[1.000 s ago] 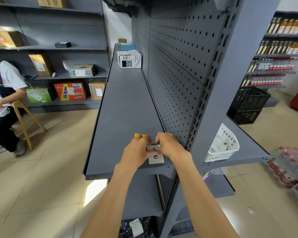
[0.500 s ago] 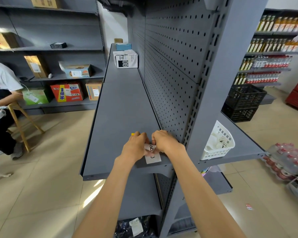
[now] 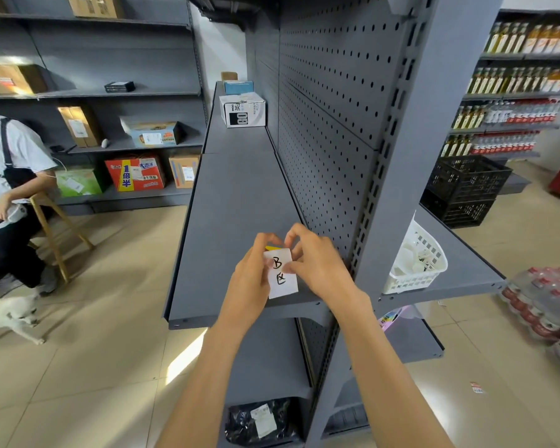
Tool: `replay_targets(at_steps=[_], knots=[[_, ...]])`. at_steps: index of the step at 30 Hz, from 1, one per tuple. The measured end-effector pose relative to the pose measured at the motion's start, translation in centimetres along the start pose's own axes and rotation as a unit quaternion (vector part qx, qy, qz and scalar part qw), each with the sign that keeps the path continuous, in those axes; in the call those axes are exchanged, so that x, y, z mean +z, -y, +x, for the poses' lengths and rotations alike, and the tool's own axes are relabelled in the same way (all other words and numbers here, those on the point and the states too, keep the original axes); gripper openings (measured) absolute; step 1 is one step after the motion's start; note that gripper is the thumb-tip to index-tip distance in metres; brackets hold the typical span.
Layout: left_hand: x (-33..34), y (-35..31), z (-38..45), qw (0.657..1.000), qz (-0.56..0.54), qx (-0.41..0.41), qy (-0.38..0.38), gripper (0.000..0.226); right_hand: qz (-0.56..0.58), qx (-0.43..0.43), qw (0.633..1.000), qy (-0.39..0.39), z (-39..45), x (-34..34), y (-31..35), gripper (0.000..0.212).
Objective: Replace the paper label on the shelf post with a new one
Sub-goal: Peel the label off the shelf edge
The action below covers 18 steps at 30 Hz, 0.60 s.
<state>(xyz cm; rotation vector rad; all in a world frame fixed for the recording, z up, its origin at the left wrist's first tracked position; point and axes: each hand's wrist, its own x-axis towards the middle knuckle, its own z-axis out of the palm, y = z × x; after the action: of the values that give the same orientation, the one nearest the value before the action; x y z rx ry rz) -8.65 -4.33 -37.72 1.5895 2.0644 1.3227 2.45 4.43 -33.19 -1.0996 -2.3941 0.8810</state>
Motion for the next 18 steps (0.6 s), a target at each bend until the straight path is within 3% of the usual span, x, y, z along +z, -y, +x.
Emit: replay_targets(at_steps=[11, 15, 18], knots=[[-1.1, -4.2, -3.7, 0.999, -0.048, 0.011, -0.008, 0.035, 0.093, -0.016, 0.994, -0.056, -6.1, -1.9, 0.9, 0.034], [-1.0, -5.5, -4.1, 1.000, -0.015, 0.013, -0.015, 0.012, 0.097, -0.024, 0.993, -0.062, -7.2, -2.8, 0.3, 0.037], [-0.9, -6.9, -4.0, 0.999, 0.024, 0.012, -0.020, 0.011, 0.066, -0.042, 0.994, -0.070, -7.8, -3.9, -0.3, 0.034]])
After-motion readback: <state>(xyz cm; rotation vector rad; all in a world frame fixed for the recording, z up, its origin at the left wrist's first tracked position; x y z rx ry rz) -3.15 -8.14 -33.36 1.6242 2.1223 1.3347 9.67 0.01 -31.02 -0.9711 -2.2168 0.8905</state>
